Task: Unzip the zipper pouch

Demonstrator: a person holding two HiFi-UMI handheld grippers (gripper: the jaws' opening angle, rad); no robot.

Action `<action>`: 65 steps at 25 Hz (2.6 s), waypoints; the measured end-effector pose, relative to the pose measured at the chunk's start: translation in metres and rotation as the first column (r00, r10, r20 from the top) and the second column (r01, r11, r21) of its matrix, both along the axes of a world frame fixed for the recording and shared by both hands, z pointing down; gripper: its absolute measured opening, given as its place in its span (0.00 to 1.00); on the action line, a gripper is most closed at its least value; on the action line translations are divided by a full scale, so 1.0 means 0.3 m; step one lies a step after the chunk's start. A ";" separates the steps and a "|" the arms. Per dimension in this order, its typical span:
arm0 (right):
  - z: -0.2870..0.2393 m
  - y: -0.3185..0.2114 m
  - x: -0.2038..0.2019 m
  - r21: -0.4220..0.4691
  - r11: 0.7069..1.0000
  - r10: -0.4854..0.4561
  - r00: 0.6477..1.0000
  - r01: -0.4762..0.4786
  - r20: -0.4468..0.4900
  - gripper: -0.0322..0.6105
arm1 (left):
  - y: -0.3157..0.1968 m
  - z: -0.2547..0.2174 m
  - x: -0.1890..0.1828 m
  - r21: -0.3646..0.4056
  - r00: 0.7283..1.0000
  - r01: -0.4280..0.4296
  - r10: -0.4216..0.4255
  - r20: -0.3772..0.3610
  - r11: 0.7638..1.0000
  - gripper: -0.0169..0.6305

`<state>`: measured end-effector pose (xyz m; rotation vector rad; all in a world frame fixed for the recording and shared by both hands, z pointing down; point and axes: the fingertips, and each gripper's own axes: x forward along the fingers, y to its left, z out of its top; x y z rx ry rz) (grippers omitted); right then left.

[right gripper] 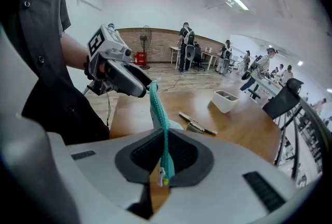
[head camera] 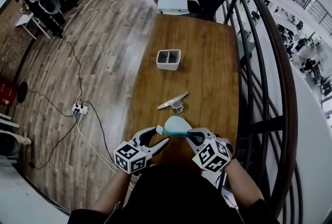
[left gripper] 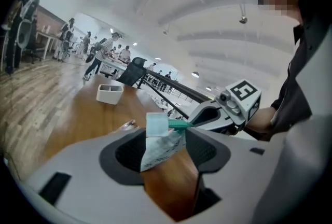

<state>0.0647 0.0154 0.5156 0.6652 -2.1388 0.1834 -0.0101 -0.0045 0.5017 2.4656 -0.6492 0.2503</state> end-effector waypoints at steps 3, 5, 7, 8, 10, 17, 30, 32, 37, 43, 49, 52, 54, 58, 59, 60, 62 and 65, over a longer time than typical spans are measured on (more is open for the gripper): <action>-0.012 0.009 -0.022 -0.005 0.999 -0.041 0.999 0.041 -0.015 0.08 | -0.003 -0.048 0.012 -0.067 0.992 -0.023 0.014 -0.128 0.998 0.40; -0.006 0.009 -0.036 -0.019 0.999 -0.049 0.999 0.049 -0.009 0.08 | -0.020 -0.061 0.008 -0.092 0.986 -0.002 -0.013 -0.165 0.996 0.39; 0.007 0.000 -0.045 -0.029 0.999 -0.041 0.999 0.041 0.002 0.08 | -0.034 -0.050 0.003 -0.104 0.987 0.018 -0.034 -0.157 0.994 0.35; 0.012 -0.007 -0.046 -0.030 0.999 -0.034 0.999 0.035 0.007 0.08 | -0.040 -0.045 0.002 -0.111 0.988 0.024 -0.041 -0.151 0.994 0.33; 0.013 -0.025 -0.046 -0.030 0.999 -0.019 0.999 0.020 0.031 0.09 | -0.051 -0.043 0.002 -0.134 0.985 0.038 -0.060 -0.160 0.990 0.27; -0.010 -0.076 -0.028 0.016 0.999 0.025 0.986 -0.028 0.163 0.27 | -0.103 -0.039 -0.025 -0.229 0.972 0.124 -0.164 -0.167 0.965 0.16; 0.077 -0.107 0.051 0.027 0.998 0.051 0.969 -0.059 0.242 0.33 | -0.129 -0.022 -0.126 -0.280 0.957 0.186 -0.238 -0.164 0.942 0.16; 0.088 -0.112 0.031 0.018 0.999 0.029 0.963 -0.035 0.269 0.33 | -0.127 -0.012 -0.145 -0.276 0.958 0.199 -0.245 -0.146 0.940 0.16; 0.116 -0.121 -0.017 0.005 0.999 -0.039 0.944 0.040 0.326 0.35 | -0.127 0.023 -0.189 -0.302 0.949 0.255 -0.297 -0.102 0.918 0.16; 0.117 -0.131 -0.075 0.019 0.993 -0.116 0.929 0.117 0.350 0.36 | -0.133 0.051 -0.217 -0.294 0.942 0.314 -0.334 -0.018 0.903 0.15; 0.119 -0.121 -0.107 0.017 0.989 -0.141 0.916 0.145 0.375 0.16 | -0.147 0.074 -0.236 -0.289 0.928 0.360 -0.373 0.013 0.887 0.15; 0.101 -0.095 -0.122 0.026 0.988 -0.151 0.912 0.152 0.380 0.15 | -0.148 0.060 -0.254 -0.248 0.927 0.369 -0.373 0.030 0.896 0.18; 0.084 -0.095 -0.113 0.026 0.990 -0.137 0.908 0.138 0.395 0.15 | -0.153 0.047 -0.253 -0.220 0.929 0.367 -0.366 0.048 0.904 0.21; 0.054 -0.109 -0.079 0.040 0.994 -0.110 0.907 0.103 0.405 0.14 | -0.156 0.037 -0.237 -0.172 0.936 0.350 -0.340 0.085 0.921 0.25; 0.047 -0.112 -0.072 0.043 0.995 -0.100 0.908 0.090 0.407 0.14 | -0.155 0.033 -0.240 -0.163 0.936 0.351 -0.340 0.090 0.922 0.27; 0.041 -0.116 -0.064 0.046 0.996 -0.087 0.909 0.074 0.407 0.14 | -0.154 0.030 -0.246 -0.156 0.935 0.354 -0.344 0.091 0.922 0.30; 0.030 -0.122 -0.047 0.054 0.998 -0.057 0.914 0.038 0.403 0.14 | -0.151 0.022 -0.265 -0.149 0.932 0.363 -0.353 0.086 0.920 0.32; 0.015 -0.129 -0.018 0.067 0.998 -0.018 0.921 -0.009 0.389 0.14 | -0.144 0.003 -0.292 -0.120 0.927 0.372 -0.361 0.103 0.920 0.35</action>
